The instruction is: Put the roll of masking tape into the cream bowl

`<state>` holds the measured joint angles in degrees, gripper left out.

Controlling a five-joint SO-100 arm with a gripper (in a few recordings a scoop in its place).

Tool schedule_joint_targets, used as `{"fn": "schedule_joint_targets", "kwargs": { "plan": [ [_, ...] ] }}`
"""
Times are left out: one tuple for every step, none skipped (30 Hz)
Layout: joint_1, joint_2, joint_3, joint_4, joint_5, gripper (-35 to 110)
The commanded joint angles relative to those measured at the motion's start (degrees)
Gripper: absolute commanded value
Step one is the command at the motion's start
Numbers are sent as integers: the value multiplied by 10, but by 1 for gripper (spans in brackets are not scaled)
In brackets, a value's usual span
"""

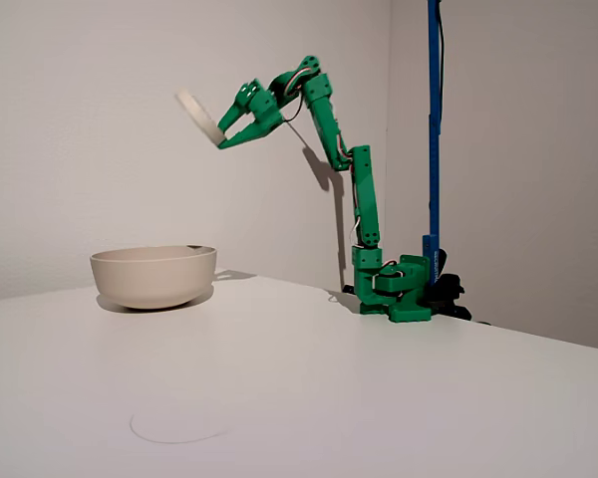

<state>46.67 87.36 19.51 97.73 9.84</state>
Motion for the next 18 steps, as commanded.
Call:
{"fn": "schedule_joint_targets", "kwargs": {
  "plan": [
    [69, -49, -24, -61, -10, -8],
    [77, -67, -24, -76, -14, -8],
    [86, -83, -25, -92, -18, -8],
    [94, -98, -25, -107, -20, -8],
    [101, -113, -25, -121, -23, -8],
    [107, -128, -25, -134, -26, -8],
    [112, -143, -25, -146, -30, -8],
    [114, -159, -25, -156, -33, -8],
    [117, -174, -25, -165, -37, -8],
    [120, -190, -25, -174, -40, -8],
    [120, -206, -25, -182, -42, -8],
    [121, -222, -25, -190, -44, -8],
    [121, -238, -25, -198, -45, -8],
    [122, -254, -26, -204, -47, -8],
    [122, -271, -26, -208, -47, -8],
    [122, -287, -26, -211, -48, -8],
    [122, -302, -26, -214, -49, -8],
    [121, -317, -26, -217, -49, -8]
  ]
}}
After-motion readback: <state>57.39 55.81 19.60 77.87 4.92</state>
